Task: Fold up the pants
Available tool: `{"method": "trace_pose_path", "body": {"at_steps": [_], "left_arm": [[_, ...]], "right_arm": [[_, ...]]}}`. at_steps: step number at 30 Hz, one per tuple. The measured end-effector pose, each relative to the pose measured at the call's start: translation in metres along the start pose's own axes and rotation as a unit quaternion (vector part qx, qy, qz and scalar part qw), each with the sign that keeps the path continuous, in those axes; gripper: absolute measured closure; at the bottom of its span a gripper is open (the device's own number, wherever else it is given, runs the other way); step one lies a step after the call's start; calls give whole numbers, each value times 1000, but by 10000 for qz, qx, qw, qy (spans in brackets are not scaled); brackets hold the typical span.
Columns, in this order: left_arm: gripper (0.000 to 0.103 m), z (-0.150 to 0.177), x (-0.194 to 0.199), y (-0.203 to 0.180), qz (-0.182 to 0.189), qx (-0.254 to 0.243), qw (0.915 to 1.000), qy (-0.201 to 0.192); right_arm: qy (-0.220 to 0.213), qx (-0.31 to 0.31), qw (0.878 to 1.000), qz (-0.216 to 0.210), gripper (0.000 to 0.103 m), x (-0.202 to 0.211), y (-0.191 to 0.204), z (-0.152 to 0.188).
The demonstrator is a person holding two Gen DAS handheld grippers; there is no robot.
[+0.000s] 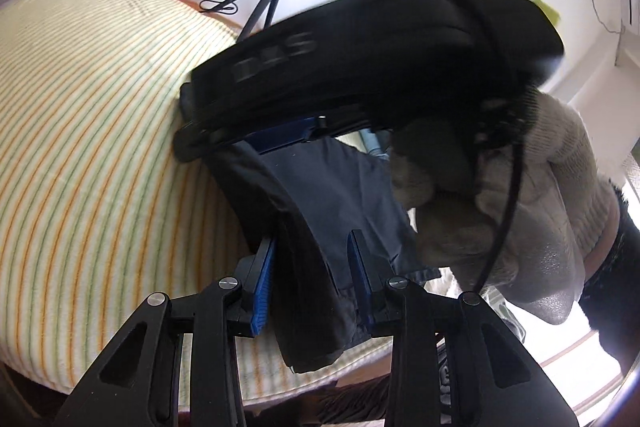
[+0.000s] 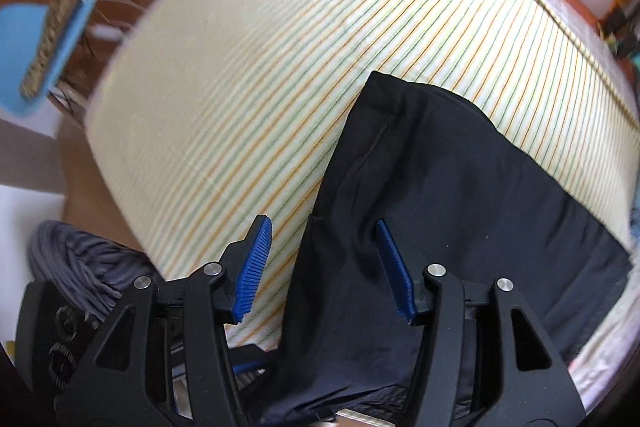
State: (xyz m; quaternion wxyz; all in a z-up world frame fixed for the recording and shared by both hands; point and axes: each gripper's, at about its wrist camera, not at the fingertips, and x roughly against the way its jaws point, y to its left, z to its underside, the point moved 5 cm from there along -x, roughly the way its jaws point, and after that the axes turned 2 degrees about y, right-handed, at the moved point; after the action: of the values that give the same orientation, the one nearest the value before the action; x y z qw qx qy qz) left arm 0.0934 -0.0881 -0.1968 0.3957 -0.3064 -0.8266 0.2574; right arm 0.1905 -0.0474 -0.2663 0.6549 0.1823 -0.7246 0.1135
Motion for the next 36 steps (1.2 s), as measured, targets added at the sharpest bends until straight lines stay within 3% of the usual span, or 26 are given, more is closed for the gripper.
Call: {"method": "trace_pose_path", "body": {"at_steps": [4, 8, 12, 15, 19, 23, 25, 29, 32, 36], "left_arm": [[71, 1, 0, -1, 60, 6, 10000, -7], [71, 8, 5, 2, 170, -15, 9998, 111], [71, 21, 17, -5, 340, -251, 9985, 350], [71, 28, 30, -9, 313, -491, 9974, 423], [71, 16, 42, -14, 87, -765, 9968, 236], [71, 5, 42, -9, -232, -1067, 9939, 162], [71, 0, 37, -6, -213, -1026, 9943, 217], [71, -11, 38, -25, 413, -1122, 9923, 331], [71, -10, 34, -37, 461, -1413, 9878, 458], [71, -19, 15, -38, 116, -1649, 9849, 516]], "right_arm": [[285, 169, 9988, 354, 46, -12, 6, 0], [347, 232, 9971, 630, 74, -19, 2, 2], [148, -103, 9997, 168, 93, -10, -13, 7], [-179, -391, 9988, -245, 94, 5, -26, 10], [-629, -627, 9933, -745, 95, 28, -48, 21], [-1183, -974, 9806, -1223, 96, 54, -73, 36], [-1414, -1222, 9714, -1465, 96, 66, -85, 44], [-1752, -1593, 9558, -1745, 97, 81, -116, 64], [-1999, -1868, 9432, -1888, 97, 96, -143, 76], [-2276, -2173, 9286, -1965, 97, 111, -174, 95]]}}
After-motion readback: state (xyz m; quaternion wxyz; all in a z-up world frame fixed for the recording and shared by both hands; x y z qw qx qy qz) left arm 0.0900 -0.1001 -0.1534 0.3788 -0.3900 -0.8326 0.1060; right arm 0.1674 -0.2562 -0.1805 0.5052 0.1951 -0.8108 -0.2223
